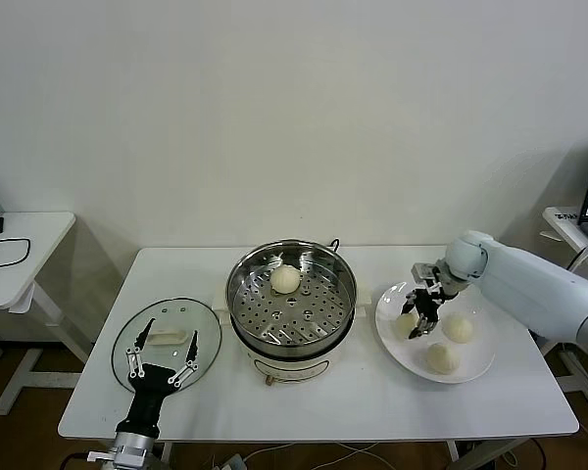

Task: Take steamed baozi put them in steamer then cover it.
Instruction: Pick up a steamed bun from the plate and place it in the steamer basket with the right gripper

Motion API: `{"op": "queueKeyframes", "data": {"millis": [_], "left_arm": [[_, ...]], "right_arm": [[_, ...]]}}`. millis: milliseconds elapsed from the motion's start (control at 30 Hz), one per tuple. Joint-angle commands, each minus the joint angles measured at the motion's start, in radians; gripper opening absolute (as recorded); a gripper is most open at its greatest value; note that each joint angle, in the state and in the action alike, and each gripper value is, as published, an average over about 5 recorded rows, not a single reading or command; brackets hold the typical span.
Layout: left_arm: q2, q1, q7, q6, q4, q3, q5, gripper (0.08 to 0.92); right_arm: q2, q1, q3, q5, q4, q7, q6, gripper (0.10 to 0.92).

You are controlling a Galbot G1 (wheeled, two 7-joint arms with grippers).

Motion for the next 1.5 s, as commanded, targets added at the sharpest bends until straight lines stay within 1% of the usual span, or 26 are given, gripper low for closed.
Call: {"op": "queueKeyframes", "data": {"millis": [33,233,433,600,733,933,1500], "left_arm": [[0.001,0.000,0.001,0.002,-0.004,0.002,0.000,0.823],[0.004,-0.002,0.001,0.003,-0.009,0.005,0.000,0.823],[0.006,-0.011,0.001,0.006,-0.007,0.013,-0.001,0.823],[0.007,-0.014,0.000,0.004,-0.001,0.018,-0.001,0.823],[0.008,-0.017,-0.001,0.001,0.003,0.019,-0.003,0.823],[0.009,-0.020,-0.002,-0.010,0.011,0.018,-0.005,0.823],[0.020,-0.016,-0.006,-0.022,0.018,0.018,-0.009,0.823]], "right_arm": [[0.010,0.320,-0.125,0.091,0.088,-0.143,0.003,0.632],[0.128,0.541,-0.257,0.243,0.154,-0.164,-0.040,0.631],[0.308,0.583,-0.301,0.399,0.177,-0.108,-0.105,0.631],[0.472,0.569,-0.351,0.482,0.153,-0.032,-0.152,0.628],[0.572,0.529,-0.387,0.500,0.126,0.009,-0.182,0.623],[0.651,0.474,-0.434,0.509,0.098,0.048,-0.207,0.619],[0.690,0.344,-0.457,0.485,0.044,0.119,-0.225,0.619]]}}
